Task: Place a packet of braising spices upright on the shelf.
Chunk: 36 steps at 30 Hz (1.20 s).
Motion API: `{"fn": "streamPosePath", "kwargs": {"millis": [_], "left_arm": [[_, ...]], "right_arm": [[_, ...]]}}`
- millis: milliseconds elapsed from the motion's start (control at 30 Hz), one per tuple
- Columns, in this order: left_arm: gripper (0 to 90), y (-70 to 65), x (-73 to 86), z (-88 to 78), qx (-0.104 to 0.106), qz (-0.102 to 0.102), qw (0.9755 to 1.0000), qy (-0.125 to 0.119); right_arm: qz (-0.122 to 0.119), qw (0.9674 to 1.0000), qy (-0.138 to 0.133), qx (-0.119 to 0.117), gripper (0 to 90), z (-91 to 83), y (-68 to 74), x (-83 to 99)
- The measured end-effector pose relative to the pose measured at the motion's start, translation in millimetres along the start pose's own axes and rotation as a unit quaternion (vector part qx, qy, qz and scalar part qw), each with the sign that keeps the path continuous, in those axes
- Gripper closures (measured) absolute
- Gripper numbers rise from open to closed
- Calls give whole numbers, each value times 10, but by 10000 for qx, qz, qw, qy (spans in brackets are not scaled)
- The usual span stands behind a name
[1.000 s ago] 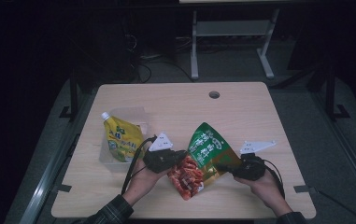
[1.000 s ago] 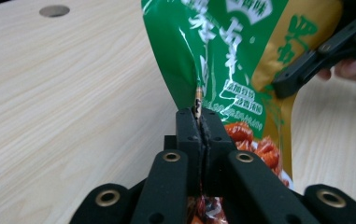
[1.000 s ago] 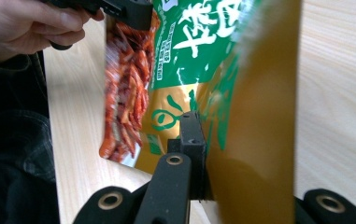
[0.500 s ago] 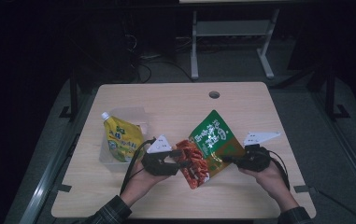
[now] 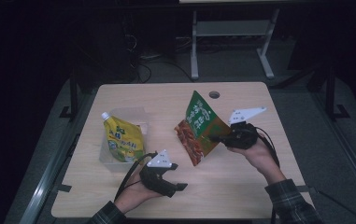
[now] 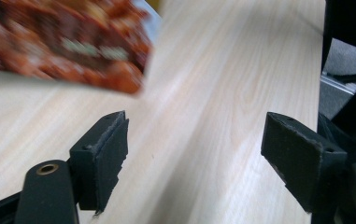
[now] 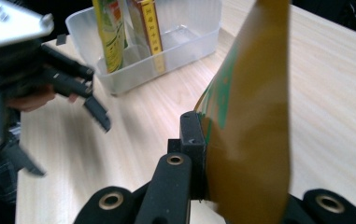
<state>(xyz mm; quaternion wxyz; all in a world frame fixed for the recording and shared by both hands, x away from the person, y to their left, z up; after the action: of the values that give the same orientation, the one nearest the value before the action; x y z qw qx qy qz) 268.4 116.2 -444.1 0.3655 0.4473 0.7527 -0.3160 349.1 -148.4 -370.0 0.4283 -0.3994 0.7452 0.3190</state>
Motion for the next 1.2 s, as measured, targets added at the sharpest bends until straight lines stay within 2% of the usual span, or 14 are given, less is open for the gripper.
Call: {"fn": "streamPosePath", "kwargs": {"millis": [33,200,233,433,533,667,700,867,1167,1200], "left_arm": [[201,-1,23,-21,-7,27,10000,90],[181,-37,140,-84,32,-49,9999,133],[180,-45,153,-80,36,-74,9999,81],[176,-56,207,-73,85,5,9999,126],[176,-65,226,-60,99,-33,9999,133],[177,-74,241,-50,123,12,9998,164],[177,-75,245,-49,116,17,9998,181],[177,-79,245,-32,129,-59,9998,161],[177,-88,243,-24,153,-137,9997,126],[176,-75,240,-29,150,-63,9997,170]], "right_arm": [[-43,10000,24,-28,900,28,-12,-50],[-221,9997,53,-100,900,157,-64,-309],[-257,9996,46,-138,900,185,-79,-371],[-403,9988,16,-266,900,318,-125,-635],[-576,9977,23,-356,900,402,-148,-759],[-814,9957,48,-436,900,537,-167,-920],[-747,9961,82,-456,900,562,-152,-963],[-887,9943,42,-594,900,719,-132,-1141],[-1225,9896,143,-744,900,1008,-26,-1425],[-1280,9887,144,-761,900,1044,-19,-1452]]}}
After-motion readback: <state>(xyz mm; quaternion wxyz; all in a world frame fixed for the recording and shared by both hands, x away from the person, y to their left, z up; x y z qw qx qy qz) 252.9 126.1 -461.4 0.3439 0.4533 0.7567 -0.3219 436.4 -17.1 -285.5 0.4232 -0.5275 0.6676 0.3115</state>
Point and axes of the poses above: each handheld gripper's, and its own axes: z roughly forward along the jaws, x roughly out of its underside, y roughly to its left, the point moved 2 cm from there along z, roughly forward along the jaws, and after that the axes turned 8 degrees about -y, right-handed, at the moved point
